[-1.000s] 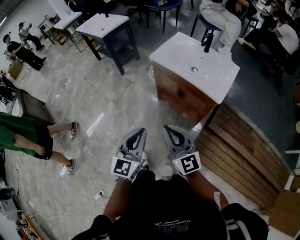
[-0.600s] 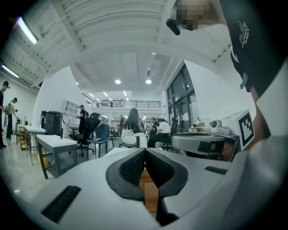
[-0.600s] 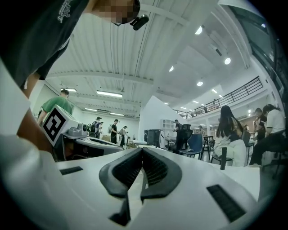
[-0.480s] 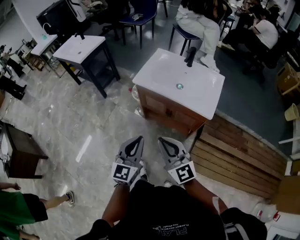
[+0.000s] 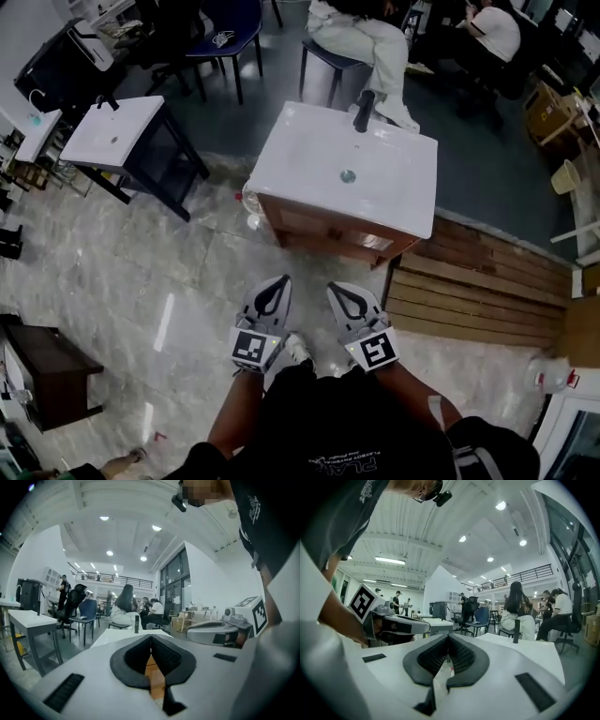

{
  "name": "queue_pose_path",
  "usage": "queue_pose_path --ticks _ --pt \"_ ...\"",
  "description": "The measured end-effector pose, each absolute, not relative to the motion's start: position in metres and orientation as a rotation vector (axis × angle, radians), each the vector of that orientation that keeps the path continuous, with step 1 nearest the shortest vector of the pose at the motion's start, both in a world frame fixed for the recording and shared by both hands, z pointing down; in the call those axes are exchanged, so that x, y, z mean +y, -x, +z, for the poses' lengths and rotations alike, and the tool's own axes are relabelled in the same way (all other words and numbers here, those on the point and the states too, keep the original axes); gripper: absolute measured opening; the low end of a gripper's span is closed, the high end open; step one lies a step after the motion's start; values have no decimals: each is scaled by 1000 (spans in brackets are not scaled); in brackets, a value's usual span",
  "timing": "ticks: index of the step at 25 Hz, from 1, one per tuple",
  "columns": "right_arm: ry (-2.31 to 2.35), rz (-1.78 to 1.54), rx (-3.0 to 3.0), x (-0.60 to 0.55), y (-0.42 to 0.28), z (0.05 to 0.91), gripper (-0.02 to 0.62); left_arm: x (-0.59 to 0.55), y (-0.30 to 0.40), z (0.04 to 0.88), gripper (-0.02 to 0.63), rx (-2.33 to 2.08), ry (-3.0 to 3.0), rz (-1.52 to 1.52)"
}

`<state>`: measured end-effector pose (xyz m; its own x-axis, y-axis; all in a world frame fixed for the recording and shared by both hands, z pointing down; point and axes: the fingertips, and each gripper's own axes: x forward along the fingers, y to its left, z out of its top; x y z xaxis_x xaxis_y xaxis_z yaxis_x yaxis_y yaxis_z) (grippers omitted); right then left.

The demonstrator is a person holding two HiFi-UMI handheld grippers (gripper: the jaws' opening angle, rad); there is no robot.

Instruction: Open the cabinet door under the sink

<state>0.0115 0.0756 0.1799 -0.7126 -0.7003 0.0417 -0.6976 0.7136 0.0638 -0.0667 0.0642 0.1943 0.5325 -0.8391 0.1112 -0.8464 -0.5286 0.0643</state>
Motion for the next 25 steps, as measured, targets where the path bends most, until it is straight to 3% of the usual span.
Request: queue_pose_path --ticks 8,17,25 --pt "-1396 -43 -2690 24 -14 233 23 12 60 253 21 -1296 -2696 185" --pt "-1480 32 -2560 -31 -42 344 23 -40 25 324 21 -1299 -2639 110" --pt "-1626 106 -2523 -66 -57 440 25 -64 40 417 21 -1344 -2617 229"
